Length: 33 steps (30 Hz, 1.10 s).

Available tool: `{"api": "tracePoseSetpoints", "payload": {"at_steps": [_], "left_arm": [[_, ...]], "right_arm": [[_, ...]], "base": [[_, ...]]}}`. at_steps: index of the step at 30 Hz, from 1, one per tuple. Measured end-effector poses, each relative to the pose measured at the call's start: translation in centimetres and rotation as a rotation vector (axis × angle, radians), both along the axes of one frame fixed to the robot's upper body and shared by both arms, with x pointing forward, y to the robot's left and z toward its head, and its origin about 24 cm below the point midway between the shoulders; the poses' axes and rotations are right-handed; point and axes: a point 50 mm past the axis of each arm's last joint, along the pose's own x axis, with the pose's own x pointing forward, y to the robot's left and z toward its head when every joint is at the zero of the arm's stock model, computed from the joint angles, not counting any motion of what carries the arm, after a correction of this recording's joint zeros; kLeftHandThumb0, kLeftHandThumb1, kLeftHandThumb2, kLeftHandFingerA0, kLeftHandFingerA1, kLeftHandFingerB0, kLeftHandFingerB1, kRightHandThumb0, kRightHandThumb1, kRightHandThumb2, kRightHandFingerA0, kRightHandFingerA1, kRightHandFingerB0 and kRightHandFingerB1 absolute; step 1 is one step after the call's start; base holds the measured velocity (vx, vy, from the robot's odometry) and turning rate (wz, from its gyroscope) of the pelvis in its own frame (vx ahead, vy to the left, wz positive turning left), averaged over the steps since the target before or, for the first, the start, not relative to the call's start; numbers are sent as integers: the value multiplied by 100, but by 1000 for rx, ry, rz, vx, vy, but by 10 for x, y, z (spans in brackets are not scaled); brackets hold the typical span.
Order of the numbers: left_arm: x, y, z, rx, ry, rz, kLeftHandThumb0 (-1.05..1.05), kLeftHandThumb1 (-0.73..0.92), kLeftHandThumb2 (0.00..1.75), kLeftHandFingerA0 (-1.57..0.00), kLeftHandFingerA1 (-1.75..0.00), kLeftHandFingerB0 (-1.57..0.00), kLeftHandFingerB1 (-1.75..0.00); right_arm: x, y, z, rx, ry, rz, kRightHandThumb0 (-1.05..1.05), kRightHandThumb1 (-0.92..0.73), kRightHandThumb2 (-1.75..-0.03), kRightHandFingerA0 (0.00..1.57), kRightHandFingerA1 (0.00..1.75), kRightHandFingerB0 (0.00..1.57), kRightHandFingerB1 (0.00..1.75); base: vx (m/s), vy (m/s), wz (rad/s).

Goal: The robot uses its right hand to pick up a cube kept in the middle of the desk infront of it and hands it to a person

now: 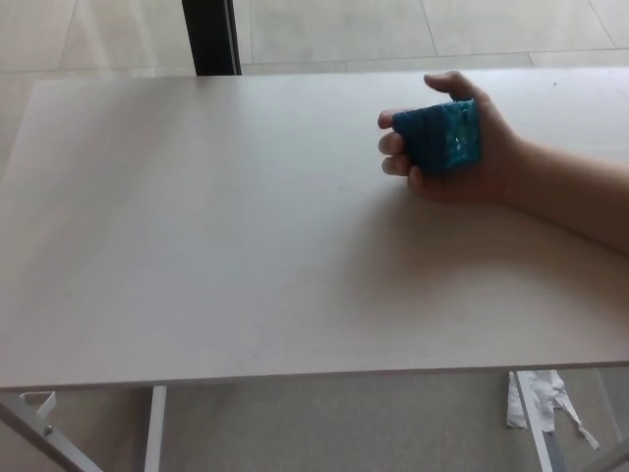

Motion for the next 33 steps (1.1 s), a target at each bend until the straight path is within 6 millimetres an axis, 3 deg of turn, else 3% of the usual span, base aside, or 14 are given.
{"api": "tracePoseSetpoints", "payload": {"at_steps": [8,11,14,15,16,17,19,20,22,23,27,29,31,33], "left_arm": [[-3,0,-1,-1,6,5,-63,47,55,-70,-54,-55,-39],[-6,1,-2,-1,11,9,-62,49,56,-72,-57,-54,-39],[-8,1,-3,-2,18,12,-61,49,56,-72,-58,-55,-39],[-9,1,-3,-2,20,14,-60,49,55,-74,-58,-55,-40],[-10,1,-3,-3,21,15,-60,49,56,-73,-59,-55,-40],[-10,1,-3,-3,22,15,-58,48,55,-70,-58,-55,-40],[-11,1,-3,-3,24,16,-59,47,55,-70,-58,-55,-40],[-12,1,-4,-3,25,17,-61,47,55,-70,-55,-56,-39],[-13,1,-4,-3,28,18,-56,47,55,-73,-57,-59,-41],[-14,2,-4,-3,30,20,-56,47,55,-73,-57,-59,-41],[-17,2,-5,-4,38,27,-59,47,55,-72,-56,-58,-39],[-20,2,-6,-4,44,30,-63,46,55,-70,-53,-58,-39],[-23,3,-6,-3,53,36,-64,36,78,-65,-60,-52,-51],[-26,6,-5,3,58,43,-61,47,55,-70,-53,-55,-39]], "right_arm": [[-67,-57,-16,79,0,-246,-63,-61,-59,87,65,77,43],[-91,-73,-23,124,-25,-343,-55,-58,-59,90,125,79,45],[-111,-84,-29,169,-68,-439,-56,-58,-59,88,120,81,46],[-116,-86,-31,184,-82,-468,-57,-55,-93,42,70,52,60],[-121,-88,-32,202,-103,-495,-54,-61,-60,43,130,51,47],[-123,-90,-32,217,-120,-516,-60,-45,-83,107,141,32,55],[-127,-95,-32,251,-165,-566,-46,-59,-59,82,175,36,46],[-129,-97,-33,273,-189,-593,-45,-42,-81,114,139,39,61],[-131,-102,-35,317,-228,-644,-33,-58,-56,32,85,72,78],[-131,-106,-38,357,-255,-683,-33,-58,-56,32,85,72,78],[-127,-113,-55,505,-326,-798,-36,-58,-56,49,97,64,69],[-123,-113,-66,590,-348,-853,-32,-52,-59,84,150,52,55],[-114,-109,-80,678,-354,-894,-30,-30,-51,135,124,54,44],[-101,-103,-93,753,-323,-915,-57,-42,-71,105,143,37,46]], "base": [[0,0,0],[0,0,0],[0,0,0],[0,0,0],[0,0,0],[0,0,0],[0,0,0],[0,0,0],[0,0,0],[0,0,0],[0,0,0],[0,0,0],[0,0,0],[0,0,0]]}}
